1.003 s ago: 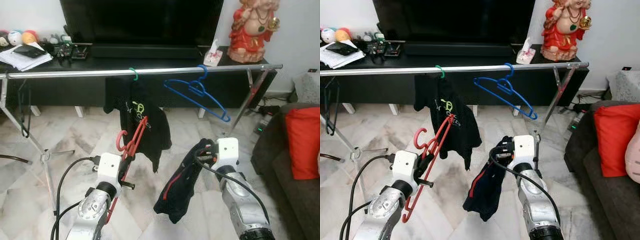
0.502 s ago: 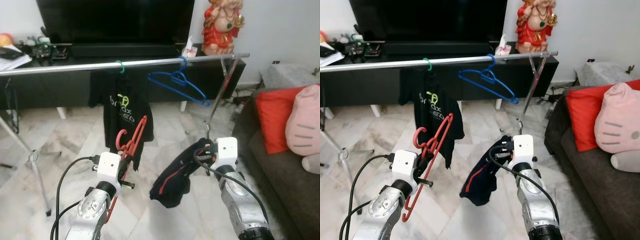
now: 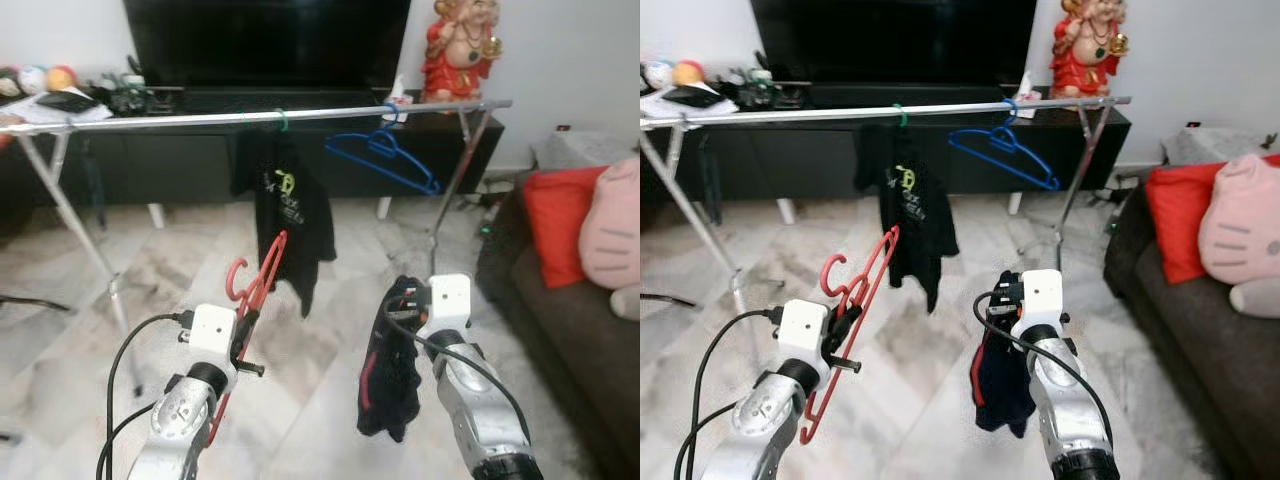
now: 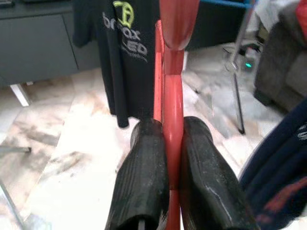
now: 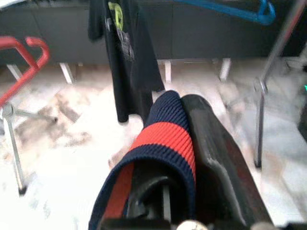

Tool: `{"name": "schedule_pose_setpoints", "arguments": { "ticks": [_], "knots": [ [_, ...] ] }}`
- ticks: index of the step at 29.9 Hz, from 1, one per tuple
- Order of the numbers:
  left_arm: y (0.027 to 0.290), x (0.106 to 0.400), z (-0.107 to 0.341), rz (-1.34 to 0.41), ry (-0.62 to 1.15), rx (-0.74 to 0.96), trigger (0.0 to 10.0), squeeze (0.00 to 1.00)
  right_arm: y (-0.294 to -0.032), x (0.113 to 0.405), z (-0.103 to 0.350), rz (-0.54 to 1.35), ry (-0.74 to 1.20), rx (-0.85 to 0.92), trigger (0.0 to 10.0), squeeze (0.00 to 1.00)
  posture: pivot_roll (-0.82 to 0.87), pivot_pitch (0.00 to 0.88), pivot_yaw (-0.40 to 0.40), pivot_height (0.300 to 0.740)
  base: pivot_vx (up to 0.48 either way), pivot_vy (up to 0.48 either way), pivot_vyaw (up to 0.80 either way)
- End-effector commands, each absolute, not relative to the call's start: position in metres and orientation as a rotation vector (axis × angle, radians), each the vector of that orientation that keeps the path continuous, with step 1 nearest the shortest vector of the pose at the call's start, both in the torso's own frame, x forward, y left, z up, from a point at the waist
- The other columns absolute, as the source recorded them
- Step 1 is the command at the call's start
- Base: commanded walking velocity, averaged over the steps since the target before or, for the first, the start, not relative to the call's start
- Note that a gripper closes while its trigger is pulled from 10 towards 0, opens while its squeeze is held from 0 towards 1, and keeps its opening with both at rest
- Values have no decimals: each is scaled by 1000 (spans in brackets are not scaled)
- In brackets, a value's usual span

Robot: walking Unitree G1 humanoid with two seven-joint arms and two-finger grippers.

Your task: Hang hanger

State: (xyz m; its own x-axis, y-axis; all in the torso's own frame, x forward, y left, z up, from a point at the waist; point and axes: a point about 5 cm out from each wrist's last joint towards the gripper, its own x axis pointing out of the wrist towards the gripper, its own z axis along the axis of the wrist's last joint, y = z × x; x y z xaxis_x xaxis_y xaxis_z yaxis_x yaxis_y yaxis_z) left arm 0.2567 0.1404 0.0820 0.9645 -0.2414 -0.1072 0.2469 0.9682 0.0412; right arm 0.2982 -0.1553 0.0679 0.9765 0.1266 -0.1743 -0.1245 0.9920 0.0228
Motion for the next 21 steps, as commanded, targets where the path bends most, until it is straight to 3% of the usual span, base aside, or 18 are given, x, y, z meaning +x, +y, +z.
{"name": "schedule_pose_setpoints", "arguments": {
  "ticks": [1,8,21],
  "knots": [
    [139,257,85,-251,95,61,10000,0,-155,302,76,125,141,21,10000,0,20,0,-34,740,-277,315,0],
    [140,258,85,-253,94,68,10000,0,-155,302,76,127,142,21,10000,0,21,0,-33,740,-271,315,0],
    [131,252,79,-411,189,137,10000,0,-155,310,75,123,160,-5,10000,0,32,0,-30,740,0,0,0]
  ]
}}
